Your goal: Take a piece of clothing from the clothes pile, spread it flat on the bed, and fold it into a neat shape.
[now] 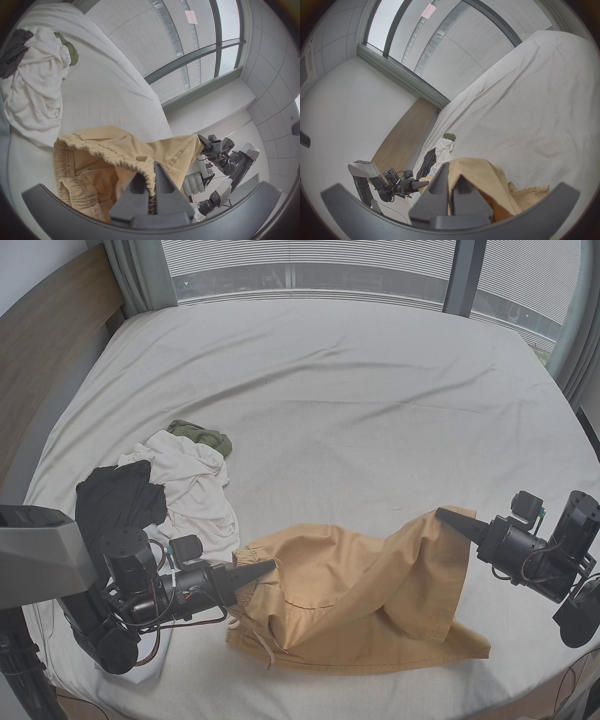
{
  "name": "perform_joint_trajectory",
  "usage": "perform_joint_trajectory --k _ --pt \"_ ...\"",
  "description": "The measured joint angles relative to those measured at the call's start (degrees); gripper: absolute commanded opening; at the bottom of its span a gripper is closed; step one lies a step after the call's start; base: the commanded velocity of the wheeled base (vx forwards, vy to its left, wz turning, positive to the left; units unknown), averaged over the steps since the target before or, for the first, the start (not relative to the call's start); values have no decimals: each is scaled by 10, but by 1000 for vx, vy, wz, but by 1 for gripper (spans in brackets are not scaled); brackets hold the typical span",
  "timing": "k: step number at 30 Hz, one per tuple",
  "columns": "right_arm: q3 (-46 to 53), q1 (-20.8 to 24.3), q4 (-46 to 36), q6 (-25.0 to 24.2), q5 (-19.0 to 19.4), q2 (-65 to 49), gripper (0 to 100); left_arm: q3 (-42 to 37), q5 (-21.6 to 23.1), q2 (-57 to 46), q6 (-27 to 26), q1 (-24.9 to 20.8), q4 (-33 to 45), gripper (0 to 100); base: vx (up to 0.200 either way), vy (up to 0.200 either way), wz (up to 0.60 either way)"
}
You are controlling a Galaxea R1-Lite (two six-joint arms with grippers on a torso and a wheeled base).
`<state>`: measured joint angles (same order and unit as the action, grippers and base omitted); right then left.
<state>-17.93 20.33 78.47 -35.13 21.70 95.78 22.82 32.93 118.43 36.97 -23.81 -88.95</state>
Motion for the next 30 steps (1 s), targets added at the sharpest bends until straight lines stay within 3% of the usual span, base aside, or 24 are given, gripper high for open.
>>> perform_joint_trajectory --k 18,30 --pt "-12 -24 4 0 2 -10 0 1 2 -45 -1 7 0 0 0 0 0" --pt "-30 -88 -2 -8 50 -40 0 3 1 -52 -28 18 0 0 0 0 0"
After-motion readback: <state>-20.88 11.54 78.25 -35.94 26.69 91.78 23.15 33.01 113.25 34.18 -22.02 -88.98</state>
